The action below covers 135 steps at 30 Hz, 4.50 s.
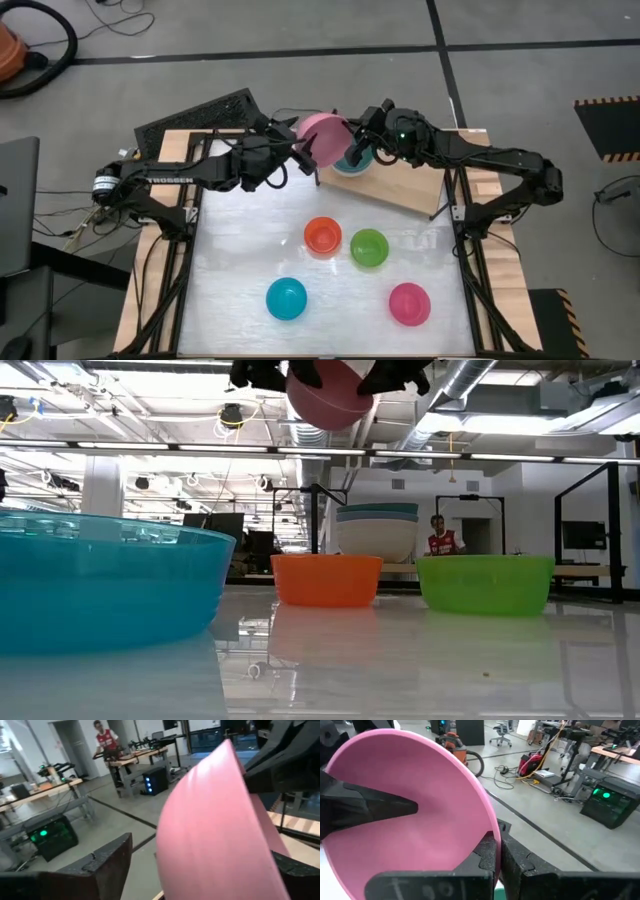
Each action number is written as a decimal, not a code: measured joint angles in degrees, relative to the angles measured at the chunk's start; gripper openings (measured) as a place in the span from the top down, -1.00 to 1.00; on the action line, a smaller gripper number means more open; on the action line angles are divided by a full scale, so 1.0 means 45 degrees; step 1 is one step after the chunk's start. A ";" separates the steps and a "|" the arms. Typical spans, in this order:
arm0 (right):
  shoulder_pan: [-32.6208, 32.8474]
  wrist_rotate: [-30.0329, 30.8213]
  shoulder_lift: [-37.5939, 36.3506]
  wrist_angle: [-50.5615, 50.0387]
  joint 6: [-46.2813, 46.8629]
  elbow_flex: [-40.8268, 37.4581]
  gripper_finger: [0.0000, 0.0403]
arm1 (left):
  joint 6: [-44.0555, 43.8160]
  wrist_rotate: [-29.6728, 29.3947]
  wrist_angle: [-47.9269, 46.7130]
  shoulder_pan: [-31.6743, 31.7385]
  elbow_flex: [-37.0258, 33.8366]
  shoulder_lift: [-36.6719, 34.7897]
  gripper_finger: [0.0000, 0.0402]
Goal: Place and stack bowls onto a shelf
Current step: Stack the pink bowl on top of the green bowl on the shelf
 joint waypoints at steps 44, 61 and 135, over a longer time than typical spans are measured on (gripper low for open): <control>-0.0115 0.0264 -0.0058 0.0098 -0.0049 -0.0005 0.84 | -0.7410 0.4121 -0.1713 0.0196 -0.0029 -0.0752 -0.50; -0.0408 0.0156 -0.0044 -0.0474 -0.0107 0.0029 0.84 | -0.9053 0.5177 -0.1870 0.0246 -0.0034 -0.1060 -0.50; -0.4429 -0.4013 0.2738 -0.5950 0.4099 0.0000 0.84 | -0.7984 0.5642 -0.7184 0.1120 -0.0005 -0.2326 -0.63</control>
